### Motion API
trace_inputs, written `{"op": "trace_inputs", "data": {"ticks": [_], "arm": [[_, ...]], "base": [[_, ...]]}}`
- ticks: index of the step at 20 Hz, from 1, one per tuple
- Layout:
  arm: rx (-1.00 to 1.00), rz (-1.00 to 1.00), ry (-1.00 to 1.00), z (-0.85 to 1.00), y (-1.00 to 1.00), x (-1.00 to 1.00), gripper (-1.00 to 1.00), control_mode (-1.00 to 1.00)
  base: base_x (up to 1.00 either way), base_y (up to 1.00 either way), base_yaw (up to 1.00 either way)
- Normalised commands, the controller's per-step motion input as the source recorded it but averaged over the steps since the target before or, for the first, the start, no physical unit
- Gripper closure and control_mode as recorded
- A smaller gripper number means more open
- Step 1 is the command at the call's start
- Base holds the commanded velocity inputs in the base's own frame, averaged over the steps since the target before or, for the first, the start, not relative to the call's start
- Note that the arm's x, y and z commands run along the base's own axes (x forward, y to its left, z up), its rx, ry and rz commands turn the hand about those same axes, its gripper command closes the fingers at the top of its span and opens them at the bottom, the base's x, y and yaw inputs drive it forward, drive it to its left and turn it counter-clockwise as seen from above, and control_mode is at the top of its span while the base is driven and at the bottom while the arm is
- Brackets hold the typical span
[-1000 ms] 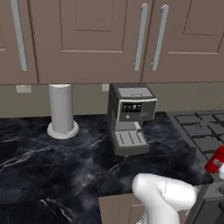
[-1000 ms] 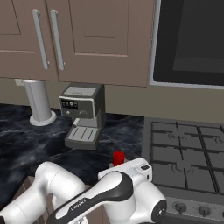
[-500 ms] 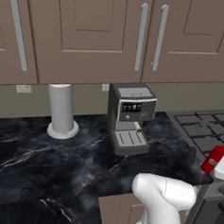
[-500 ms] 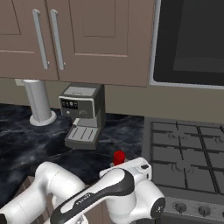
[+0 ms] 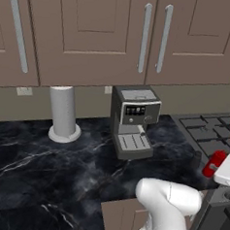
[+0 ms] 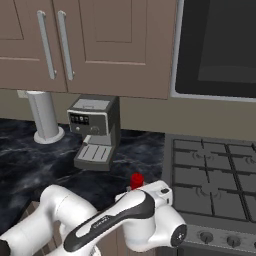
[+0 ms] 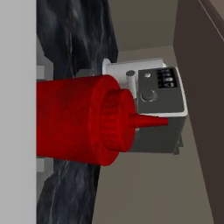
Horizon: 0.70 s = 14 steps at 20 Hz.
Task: Take 2 condiments from the cabinet and move them on the counter near the stove.Make sure the condiments are lined up with each other, next to each other.
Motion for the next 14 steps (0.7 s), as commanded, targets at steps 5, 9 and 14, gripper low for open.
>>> {"op": "trace_inputs", "data": {"ticks": [5, 9, 14], "arm": [[0.0, 0.0, -0.01, -0.18, -0.03, 0.19, 1.0, -1.0], [0.0, 0.0, 0.0, -0.17, -0.08, 0.2, 1.0, -1.0], [0.0, 0.0, 0.0, -0.16, -0.16, 0.15, 1.0, -1.0]], "base": [[0.0, 0.0, 0.0], [0.0, 0.0, 0.0], [0.0, 0.0, 0.0]]}}
